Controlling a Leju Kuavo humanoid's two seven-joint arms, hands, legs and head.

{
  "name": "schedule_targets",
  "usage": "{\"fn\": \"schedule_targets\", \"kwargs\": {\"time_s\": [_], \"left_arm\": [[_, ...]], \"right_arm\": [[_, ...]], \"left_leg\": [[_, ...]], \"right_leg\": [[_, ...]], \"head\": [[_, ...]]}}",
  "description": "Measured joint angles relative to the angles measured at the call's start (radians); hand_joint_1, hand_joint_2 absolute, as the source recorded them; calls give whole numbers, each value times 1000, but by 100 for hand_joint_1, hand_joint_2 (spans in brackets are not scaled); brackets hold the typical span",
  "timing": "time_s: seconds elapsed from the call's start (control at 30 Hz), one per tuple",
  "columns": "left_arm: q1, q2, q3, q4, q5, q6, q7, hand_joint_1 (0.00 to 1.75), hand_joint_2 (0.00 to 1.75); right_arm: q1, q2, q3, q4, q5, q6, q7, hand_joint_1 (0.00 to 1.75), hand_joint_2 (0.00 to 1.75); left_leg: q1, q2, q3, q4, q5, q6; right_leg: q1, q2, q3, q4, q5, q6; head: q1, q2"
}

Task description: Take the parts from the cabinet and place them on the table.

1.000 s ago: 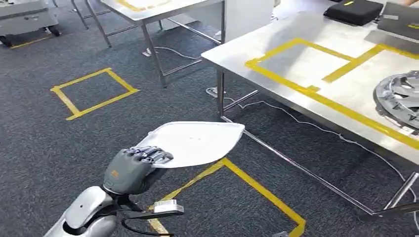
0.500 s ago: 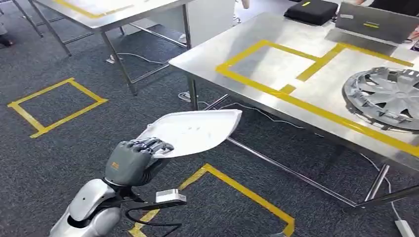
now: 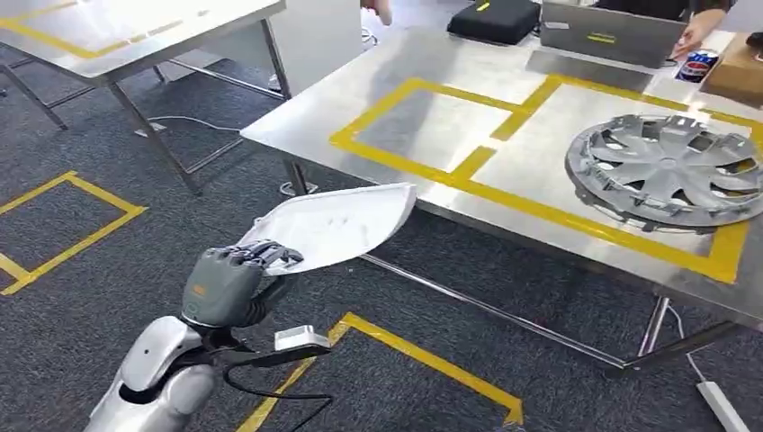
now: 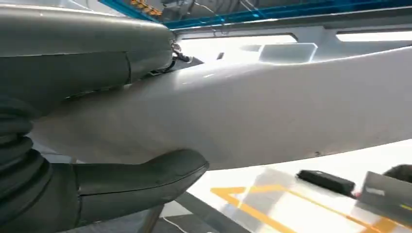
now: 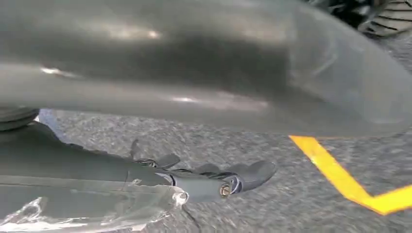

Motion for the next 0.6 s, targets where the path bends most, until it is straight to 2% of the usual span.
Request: {"fn": "schedule_targets", "kwargs": {"time_s": [0.03,0.07,0.1,0.13,0.17,0.2,0.23,0.27,0.3,0.33,0.37,0.4,0.43,0.47,0.5,0.53,0.57,0.6], "left_arm": [[-1,-4,4,4,0,-2,0,175,175],[0,-5,6,8,0,-2,0,175,175],[-2,-6,9,10,1,-1,0,175,175],[-5,-10,12,14,1,-1,0,175,175],[-5,-14,17,18,1,-1,0,175,175],[-9,-18,23,20,2,-1,0,175,175],[-12,-21,27,24,4,-1,0,175,175],[-13,-24,32,28,6,-1,0,175,175],[-13,-26,37,32,7,-1,0,175,175],[-13,-29,42,37,8,-1,0,175,175],[-13,-30,48,42,8,-1,0,175,175],[-13,-32,53,46,8,-1,0,175,175],[-14,-35,58,49,9,-1,0,175,175],[-16,-38,63,52,9,-1,0,175,175],[-20,-39,66,55,9,-1,0,175,175],[-21,-40,69,58,9,-1,0,175,175],[-23,-42,73,59,9,-1,0,175,175],[-23,-43,75,61,9,-1,0,175,175]], "right_arm": [[0,0,0,0,1,1,3,0,0],[1,0,0,0,1,1,5,0,0],[2,0,0,0,1,1,5,0,0],[0,0,0,-1,2,2,6,0,0],[-1,0,0,-1,4,2,6,0,0],[-5,0,0,-1,5,2,6,0,0],[-6,0,0,-1,8,2,8,0,0],[-5,0,0,-1,12,2,9,0,0],[-2,1,0,-1,14,2,9,0,0],[2,1,0,-1,16,2,10,0,0],[5,1,0,-1,19,2,11,0,0],[5,1,0,-1,21,2,11,0,0],[5,1,0,-1,21,2,11,0,0],[5,1,0,-1,22,2,11,0,0],[8,3,0,0,22,3,11,0,0],[4,4,0,0,23,3,12,0,0],[4,4,0,-1,22,3,13,0,0],[5,4,0,-1,23,3,12,0,0]], "left_leg": [[0,-4,5,3,-12,0],[0,-6,9,0,-1,4],[3,-11,11,-5,-3,8],[7,-13,22,-5,-10,13],[8,-15,33,-6,-15,17],[8,-14,41,-6,-22,22],[7,-15,47,-6,-29,26],[7,-15,54,-6,-37,27],[7,-15,62,-6,-46,28],[7,-18,72,-6,-55,28],[7,-21,87,-6,-65,27],[7,-21,106,-6,-78,25],[8,-21,123,-6,-89,23],[8,-21,141,-6,-103,19],[4,-22,152,-3,-114,14],[3,-23,152,-3,-123,8],[5,-23,156,-9,-133,-1],[5,-23,164,-2,-128,-7]], "right_leg": [[2,-4,1,-6,-9,6],[3,-8,4,-15,-14,12],[3,-9,19,-5,-10,20],[3,-10,28,-13,-21,25],[2,-9,23,7,-32,32],[1,-9,-5,63,-48,36],[1,-9,-52,141,-65,37],[1,-9,-107,224,-94,38],[1,-8,-151,280,-120,42],[-1,-9,-179,300,-130,45],[-3,-9,-190,282,-119,45],[-6,-9,-182,227,-78,44],[-8,-9,-166,160,-26,44],[-11,-10,-146,74,53,44],[-12,-13,-149,17,115,45],[-10,-14,-140,21,73,30],[-5,-14,-131,20,86,21],[-5,-14,-138,13,84,13]], "head": [[-1,0],[2,0],[0,0],[3,0],[3,0],[3,0],[3,0],[3,0],[3,0],[3,0],[3,0],[3,0],[3,0],[3,0],[6,0],[7,0],[5,0],[7,0]]}}
